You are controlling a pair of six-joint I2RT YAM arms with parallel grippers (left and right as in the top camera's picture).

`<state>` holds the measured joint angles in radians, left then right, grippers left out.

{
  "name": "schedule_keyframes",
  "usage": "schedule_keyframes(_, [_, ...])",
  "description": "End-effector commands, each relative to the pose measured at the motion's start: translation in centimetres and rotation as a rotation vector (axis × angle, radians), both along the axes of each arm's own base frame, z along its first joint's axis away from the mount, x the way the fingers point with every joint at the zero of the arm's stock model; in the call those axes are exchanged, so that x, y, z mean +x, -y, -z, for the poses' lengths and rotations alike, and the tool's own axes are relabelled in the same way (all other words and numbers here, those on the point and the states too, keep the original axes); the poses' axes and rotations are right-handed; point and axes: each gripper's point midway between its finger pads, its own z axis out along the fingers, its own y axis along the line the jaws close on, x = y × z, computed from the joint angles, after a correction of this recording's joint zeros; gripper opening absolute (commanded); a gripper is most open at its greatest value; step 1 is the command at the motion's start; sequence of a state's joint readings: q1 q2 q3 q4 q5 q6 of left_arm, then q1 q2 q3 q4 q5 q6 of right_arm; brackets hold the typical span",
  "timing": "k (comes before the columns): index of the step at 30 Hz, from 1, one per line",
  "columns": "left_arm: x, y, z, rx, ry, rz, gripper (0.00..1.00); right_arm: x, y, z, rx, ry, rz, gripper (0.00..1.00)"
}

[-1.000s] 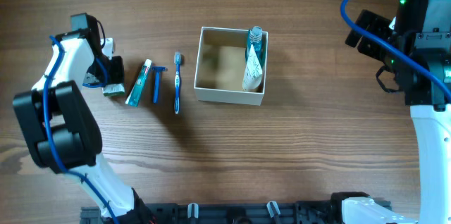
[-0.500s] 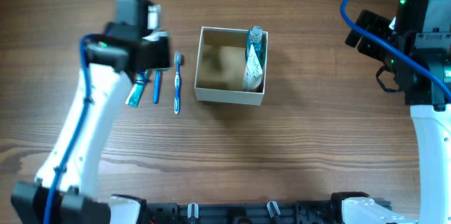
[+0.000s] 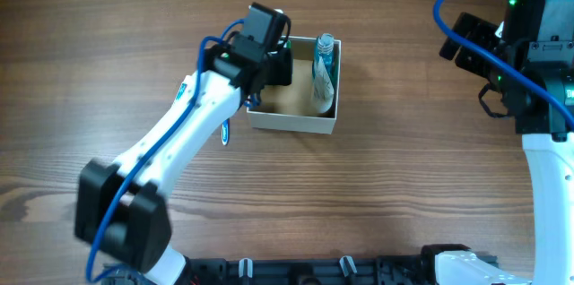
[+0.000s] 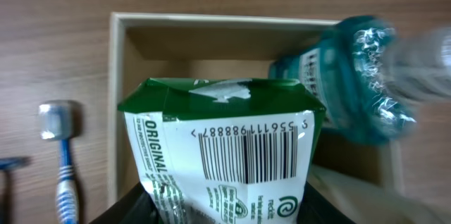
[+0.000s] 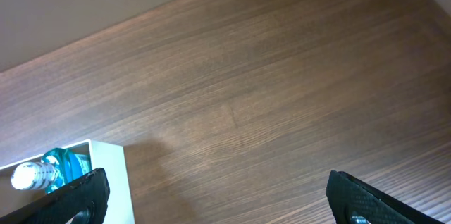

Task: Pack container
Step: 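Carry the soap box into the box and release it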

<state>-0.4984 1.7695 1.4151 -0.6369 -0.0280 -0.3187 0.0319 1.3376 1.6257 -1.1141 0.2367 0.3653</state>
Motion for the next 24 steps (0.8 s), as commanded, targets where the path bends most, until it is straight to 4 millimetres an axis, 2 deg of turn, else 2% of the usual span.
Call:
schedule_keyframes(1, [0.6, 1.7, 2.9, -0.046, -0.06, 0.009, 0.46, 0.0, 0.0, -0.9, 0.002, 0.027, 0.001, 1.0])
schedule_keyframes(3, [0.7, 1.8, 5.1, -0.028, -0.098, 0.012, 0.46, 0.0, 0.0, -0.9, 0.003, 0.027, 0.001, 1.0])
schedule_keyframes(6, [0.6, 1.8, 6.5, -0.012, -0.126, 0.011, 0.48, 0.0, 0.0, -0.9, 0.002, 0.027, 0.001, 1.0])
schedule_keyframes(7, [0.5, 1.8, 6.7, -0.01, -0.13, 0.011, 0.52, 0.0, 0.0, -0.9, 0.003, 0.027, 0.001, 1.0])
schedule_keyframes(10, [0.5, 1.8, 6.9, -0.008, -0.133, 0.011, 0.84, 0.0, 0.0, -0.9, 0.003, 0.027, 0.001, 1.0])
schedule_keyframes(12, [0.5, 1.7, 6.5, -0.011, -0.128, 0.011, 0.9, 0.0, 0.0, -0.9, 0.003, 0.027, 0.001, 1.0])
schedule_keyframes(15, [0.6, 1.6, 5.0, -0.025, -0.101, 0.009, 0.87, 0.0, 0.0, -0.9, 0.003, 0.027, 0.001, 1.0])
schedule_keyframes(19, [0.7, 0.9, 2.1, -0.04, -0.05, -0.003, 0.86, 0.0, 0.0, -0.9, 0.003, 0.027, 0.001, 1.0])
schedule_keyframes(24, [0.1, -1.8, -2.8, -0.052, 0.02, -0.053, 0.86, 0.0, 0.0, -0.9, 0.003, 0.027, 0.001, 1.0])
